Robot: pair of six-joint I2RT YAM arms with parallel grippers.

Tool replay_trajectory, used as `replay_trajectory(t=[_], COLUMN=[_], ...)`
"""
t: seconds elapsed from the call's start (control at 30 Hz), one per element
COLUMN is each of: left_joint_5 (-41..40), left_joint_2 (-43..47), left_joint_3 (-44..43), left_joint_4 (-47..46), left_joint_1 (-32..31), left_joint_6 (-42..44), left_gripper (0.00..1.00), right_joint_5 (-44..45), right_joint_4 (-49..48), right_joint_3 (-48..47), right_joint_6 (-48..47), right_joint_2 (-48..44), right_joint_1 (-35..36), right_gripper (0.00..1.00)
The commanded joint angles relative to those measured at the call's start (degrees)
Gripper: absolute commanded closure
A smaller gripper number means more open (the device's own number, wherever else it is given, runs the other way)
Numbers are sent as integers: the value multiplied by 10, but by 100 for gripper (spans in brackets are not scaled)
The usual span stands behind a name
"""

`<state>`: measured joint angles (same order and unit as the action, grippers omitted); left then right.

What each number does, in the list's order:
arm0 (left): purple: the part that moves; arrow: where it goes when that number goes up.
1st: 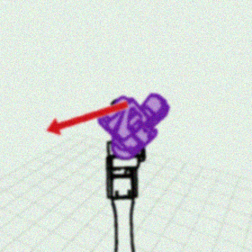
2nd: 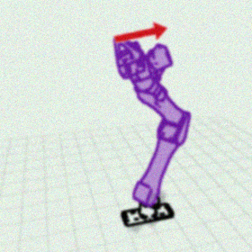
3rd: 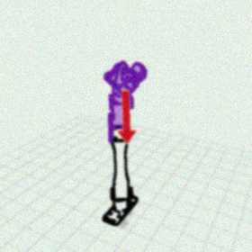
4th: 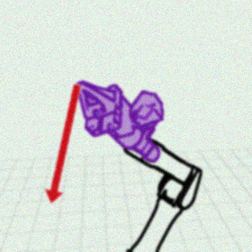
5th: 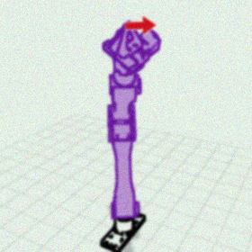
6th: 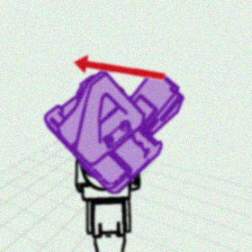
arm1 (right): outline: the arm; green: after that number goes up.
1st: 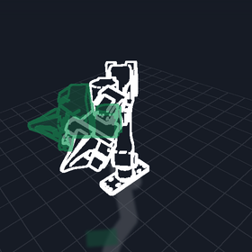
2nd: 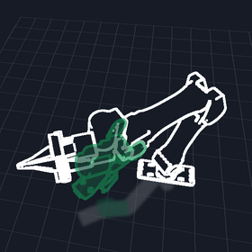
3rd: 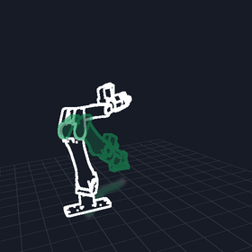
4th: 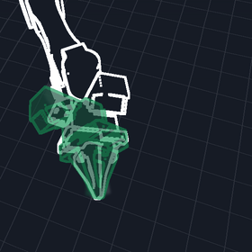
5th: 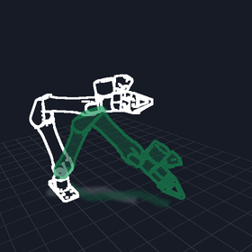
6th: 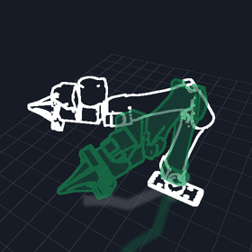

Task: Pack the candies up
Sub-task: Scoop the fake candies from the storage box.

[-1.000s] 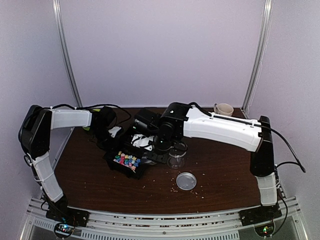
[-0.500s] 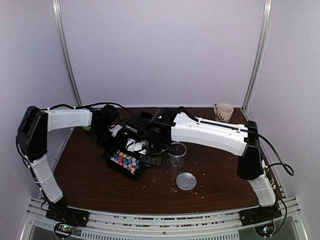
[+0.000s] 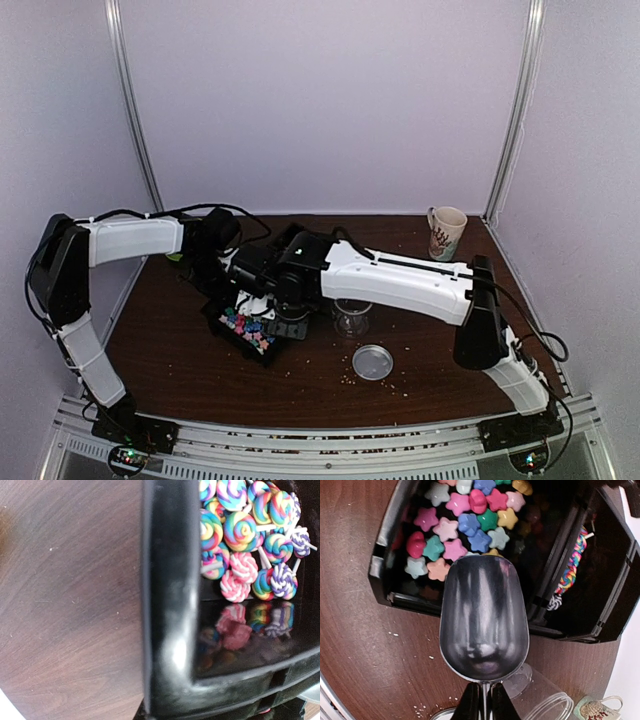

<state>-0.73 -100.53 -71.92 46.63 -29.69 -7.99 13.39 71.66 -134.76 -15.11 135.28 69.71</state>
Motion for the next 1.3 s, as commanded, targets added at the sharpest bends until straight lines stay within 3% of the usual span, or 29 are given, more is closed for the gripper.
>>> replay_trajectory(t=[0.0, 0.3, 0.57, 0.77, 1.27], left_joint_5=[10, -15, 12, 20, 56], left_joint_2=[55, 79, 99, 113, 111], left_joint_3=[-34, -52, -9, 25, 38], left_joint_4=[-70, -39, -69, -115, -130], left_joint_1=[-17, -36, -37, -37, -15], left_joint_6=[7, -44, -79, -73, -80], left_gripper=[100, 100, 100, 100, 100], right_joint_5=[12, -2, -77, -128, -182], right_joint_4=[-20, -99, -210, -317, -564], right_joint_3=[-23, -9, 81, 193, 448], right_joint_6=[-18, 9, 44, 32, 59], right_joint_2=[43, 68, 69, 29, -116], right_joint_1=[13, 14, 10, 8, -34], right_gripper=[100, 100, 100, 100, 100])
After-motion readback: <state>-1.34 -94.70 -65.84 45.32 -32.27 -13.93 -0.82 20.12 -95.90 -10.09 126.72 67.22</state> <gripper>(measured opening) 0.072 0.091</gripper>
